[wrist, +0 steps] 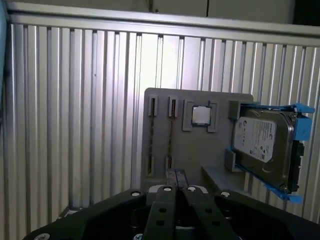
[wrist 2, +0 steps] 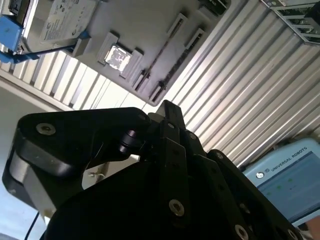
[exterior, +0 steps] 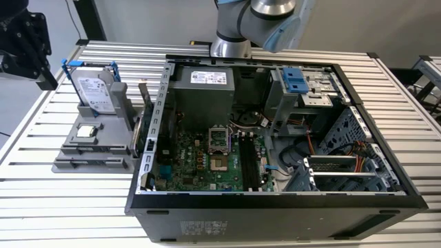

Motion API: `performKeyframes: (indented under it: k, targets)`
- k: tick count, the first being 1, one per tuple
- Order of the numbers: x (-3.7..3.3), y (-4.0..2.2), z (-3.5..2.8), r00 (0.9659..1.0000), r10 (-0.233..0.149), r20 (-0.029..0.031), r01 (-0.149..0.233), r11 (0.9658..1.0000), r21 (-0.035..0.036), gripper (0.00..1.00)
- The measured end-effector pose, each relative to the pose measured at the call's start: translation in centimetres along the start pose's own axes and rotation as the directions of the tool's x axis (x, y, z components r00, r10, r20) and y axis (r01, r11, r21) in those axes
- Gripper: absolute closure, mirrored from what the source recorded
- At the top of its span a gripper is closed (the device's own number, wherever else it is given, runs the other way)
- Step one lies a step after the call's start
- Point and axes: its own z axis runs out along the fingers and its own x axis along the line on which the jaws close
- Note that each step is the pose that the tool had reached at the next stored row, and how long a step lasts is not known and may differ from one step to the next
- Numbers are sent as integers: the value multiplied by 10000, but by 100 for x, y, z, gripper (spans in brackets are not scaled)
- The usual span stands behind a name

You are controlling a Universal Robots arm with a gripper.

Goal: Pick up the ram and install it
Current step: 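Pick up the ram and move it above insertion slot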

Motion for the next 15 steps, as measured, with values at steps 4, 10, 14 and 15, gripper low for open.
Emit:
performKeyframes:
  k: [4, 10, 14, 15]
  targets:
    - [0, -1, 5, 9996, -237, 157, 239, 9997, -100, 100]
    - [1, 0, 20, 9994, -290, 189, 298, 9987, -413, 100]
    - [3, 0, 37, 9995, -265, 184, 272, 9988, -411, 100]
    - [3, -1, 42, 9996, -225, 178, 232, 9989, -409, 100]
